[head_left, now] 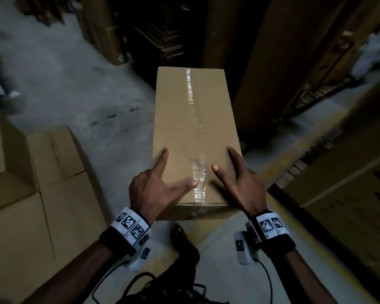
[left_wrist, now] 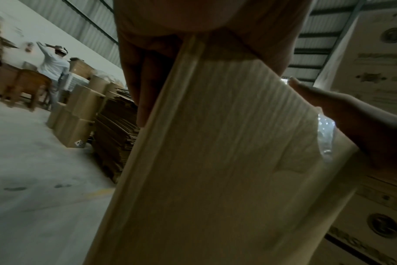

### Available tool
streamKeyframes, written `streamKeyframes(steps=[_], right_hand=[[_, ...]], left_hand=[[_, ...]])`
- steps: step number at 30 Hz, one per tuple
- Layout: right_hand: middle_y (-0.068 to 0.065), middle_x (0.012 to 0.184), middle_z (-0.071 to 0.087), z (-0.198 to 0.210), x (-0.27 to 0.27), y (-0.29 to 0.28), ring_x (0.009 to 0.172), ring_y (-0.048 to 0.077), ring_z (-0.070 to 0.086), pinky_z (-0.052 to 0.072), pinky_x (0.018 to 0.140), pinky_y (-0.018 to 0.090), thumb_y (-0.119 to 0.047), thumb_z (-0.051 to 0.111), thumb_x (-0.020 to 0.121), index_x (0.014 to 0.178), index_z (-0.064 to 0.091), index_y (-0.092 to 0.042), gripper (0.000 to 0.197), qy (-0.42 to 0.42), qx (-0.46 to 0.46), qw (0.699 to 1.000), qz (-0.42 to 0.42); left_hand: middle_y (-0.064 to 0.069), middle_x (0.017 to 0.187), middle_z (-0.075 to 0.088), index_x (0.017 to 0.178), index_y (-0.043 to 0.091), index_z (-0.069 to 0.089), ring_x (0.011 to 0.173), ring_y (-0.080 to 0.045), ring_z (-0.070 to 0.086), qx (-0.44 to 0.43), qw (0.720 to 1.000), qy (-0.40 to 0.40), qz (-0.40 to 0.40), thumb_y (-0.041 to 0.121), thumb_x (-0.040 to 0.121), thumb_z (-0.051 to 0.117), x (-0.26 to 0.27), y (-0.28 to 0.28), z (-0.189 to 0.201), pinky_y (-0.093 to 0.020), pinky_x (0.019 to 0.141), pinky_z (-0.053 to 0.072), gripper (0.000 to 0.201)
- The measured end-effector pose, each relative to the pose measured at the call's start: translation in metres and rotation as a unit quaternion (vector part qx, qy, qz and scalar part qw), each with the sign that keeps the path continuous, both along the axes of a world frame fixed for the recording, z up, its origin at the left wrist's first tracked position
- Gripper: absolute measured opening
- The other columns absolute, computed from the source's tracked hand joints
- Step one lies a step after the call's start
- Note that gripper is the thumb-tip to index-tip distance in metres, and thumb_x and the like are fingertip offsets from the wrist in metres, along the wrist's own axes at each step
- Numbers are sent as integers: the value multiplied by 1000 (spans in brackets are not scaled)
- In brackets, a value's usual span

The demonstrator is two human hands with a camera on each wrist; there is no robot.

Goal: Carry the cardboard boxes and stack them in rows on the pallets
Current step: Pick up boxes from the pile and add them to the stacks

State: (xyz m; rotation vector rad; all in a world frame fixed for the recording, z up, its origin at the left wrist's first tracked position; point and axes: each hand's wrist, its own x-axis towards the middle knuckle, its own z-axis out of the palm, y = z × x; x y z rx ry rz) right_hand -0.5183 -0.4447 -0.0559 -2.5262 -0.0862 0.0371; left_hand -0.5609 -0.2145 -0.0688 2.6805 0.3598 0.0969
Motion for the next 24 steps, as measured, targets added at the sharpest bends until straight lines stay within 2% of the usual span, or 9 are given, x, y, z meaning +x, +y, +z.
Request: streamKeyframes(steps=[4, 5, 8, 11, 15, 20, 24], right_hand=[[8, 134, 66, 9, 113, 15, 117, 33, 63, 46, 97, 41, -96, 31, 76, 156, 20, -50, 93, 13, -10, 1000, 16], [7, 137, 65, 13, 125, 18, 119, 33, 62, 45, 97, 40, -95, 31, 76, 157, 21, -50, 93, 18, -13, 1000, 19], [5, 146, 59, 18, 216, 41, 129, 33, 57, 43, 103, 40, -96, 30, 73, 156, 25, -49, 96, 10, 18, 999, 43], [5, 147, 58, 21, 288, 74, 129, 33, 57, 43, 104, 39, -96, 30, 71, 155, 28, -48, 97, 12, 19, 997, 68], [4, 147, 58, 16, 381, 131, 125, 36, 58, 44, 101, 41, -97, 27, 70, 155, 23, -52, 97, 25, 5, 992, 124], [6, 148, 56, 3, 508, 211, 127, 36, 56, 42, 105, 44, -97, 28, 69, 156, 23, -52, 98, 28, 17, 981, 190], [9, 141, 62, -9, 617, 281, 122, 36, 60, 46, 102, 44, -103, 25, 67, 155, 19, -55, 100, 16, 20, 970, 243]], left_hand=[[-8, 112, 74, 160, 48, 7, 106, -28, 68, -33, 999, 8, 28, 109, 56, 36, 107, 11, 0, -36, 93, 51, 124], [-8, 112, 74, 160, 48, 8, 106, -27, 68, -27, 999, 11, 29, 109, 56, 36, 120, 13, 3, -35, 92, 51, 124], [-7, 116, 74, 161, 46, 9, 107, -27, 68, -10, 999, 14, 51, 107, 57, 38, 200, 35, 9, -34, 92, 50, 123], [-5, 119, 73, 160, 46, 9, 109, -27, 68, -23, 997, 10, 76, 106, 59, 40, 258, 63, 14, -35, 94, 50, 122], [-5, 112, 74, 160, 48, 10, 104, -26, 69, -25, 991, 5, 134, 108, 57, 38, 327, 112, 14, -35, 90, 54, 122], [-5, 106, 73, 157, 55, 13, 104, -27, 67, -34, 977, -3, 209, 108, 55, 41, 423, 175, 7, -38, 92, 54, 118], [-7, 109, 71, 156, 58, 8, 108, -30, 65, -30, 965, 3, 262, 107, 57, 42, 509, 228, 4, -39, 94, 52, 115]])
